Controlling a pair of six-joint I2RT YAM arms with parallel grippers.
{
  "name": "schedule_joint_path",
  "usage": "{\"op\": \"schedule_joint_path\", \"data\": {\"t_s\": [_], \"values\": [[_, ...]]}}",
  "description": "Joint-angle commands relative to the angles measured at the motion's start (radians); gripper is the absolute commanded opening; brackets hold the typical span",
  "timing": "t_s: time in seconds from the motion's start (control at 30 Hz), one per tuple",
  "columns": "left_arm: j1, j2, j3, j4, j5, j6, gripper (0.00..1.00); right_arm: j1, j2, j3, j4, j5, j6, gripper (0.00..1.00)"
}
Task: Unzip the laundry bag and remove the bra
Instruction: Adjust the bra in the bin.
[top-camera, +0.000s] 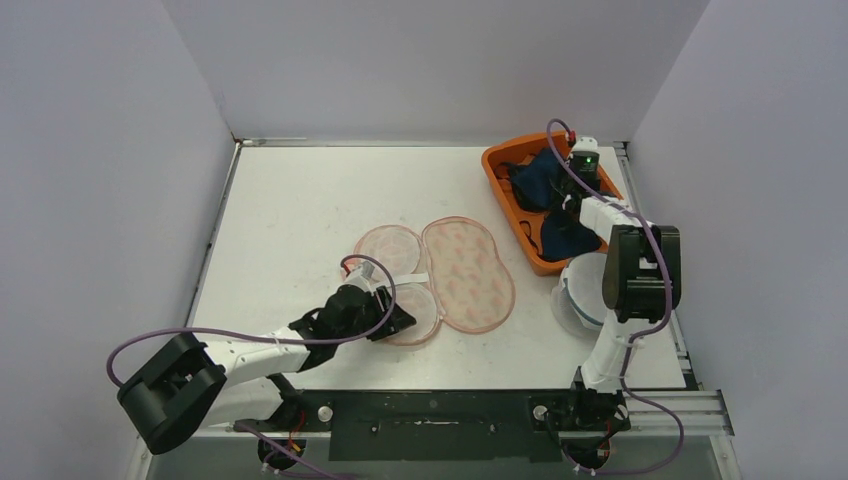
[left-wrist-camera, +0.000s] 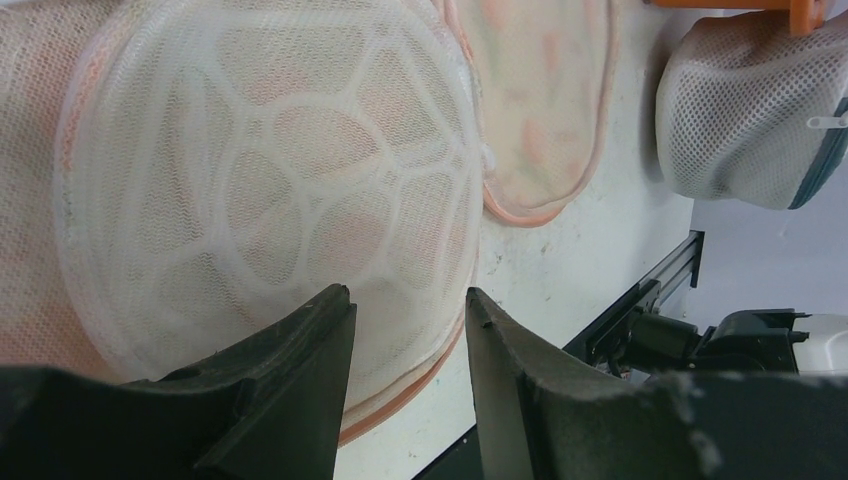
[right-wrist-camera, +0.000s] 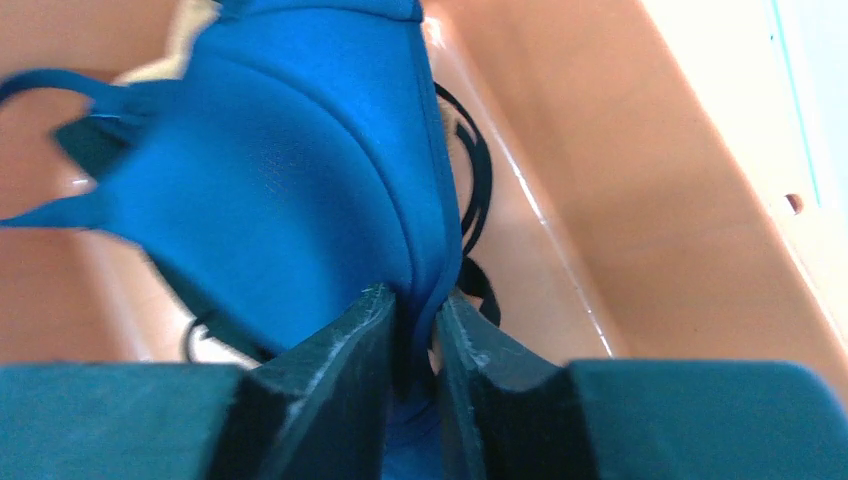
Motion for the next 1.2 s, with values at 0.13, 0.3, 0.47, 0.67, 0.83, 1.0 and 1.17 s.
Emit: {"op": "schedule_joint_path", "data": {"t_s": [0.13, 0.3, 0.47, 0.67, 0.83, 1.0, 1.17], "values": [[0.013, 0.053, 0.060, 0.024, -0.006, 0.026, 0.43, -0.044, 0.048, 0.000, 0.097, 0.082, 0.029, 0.55], [0.012, 0.074, 0.069, 0.049, 0.017, 0.022, 0.43, -0.039, -0.077, -0.028, 0.128, 0.120, 0.068, 0.65], [0.007, 0.055, 0.046, 0.071, 0.027, 0.000, 0.43, -0.036, -0.180, -0.020, 0.104, 0.101, 0.154, 0.67], [0.007, -0.034, 0.025, 0.025, 0.003, -0.003, 0.43, -0.045, -0.193, -0.034, 0.096, -0.047, 0.321, 0.24], [0.010, -0.100, 0.010, -0.024, -0.019, 0.000, 0.43, -0.083, -0.129, -0.101, 0.209, -0.238, 0.485, 0.14], [0.018, -0.158, 0.000, -0.075, -0.042, 0.004, 0.43, -0.082, -0.048, -0.117, 0.232, -0.264, 0.518, 0.15], [0.038, -0.235, -0.004, -0.149, -0.073, 0.016, 0.43, -0.084, 0.009, -0.123, 0.207, -0.258, 0.502, 0.16]]}}
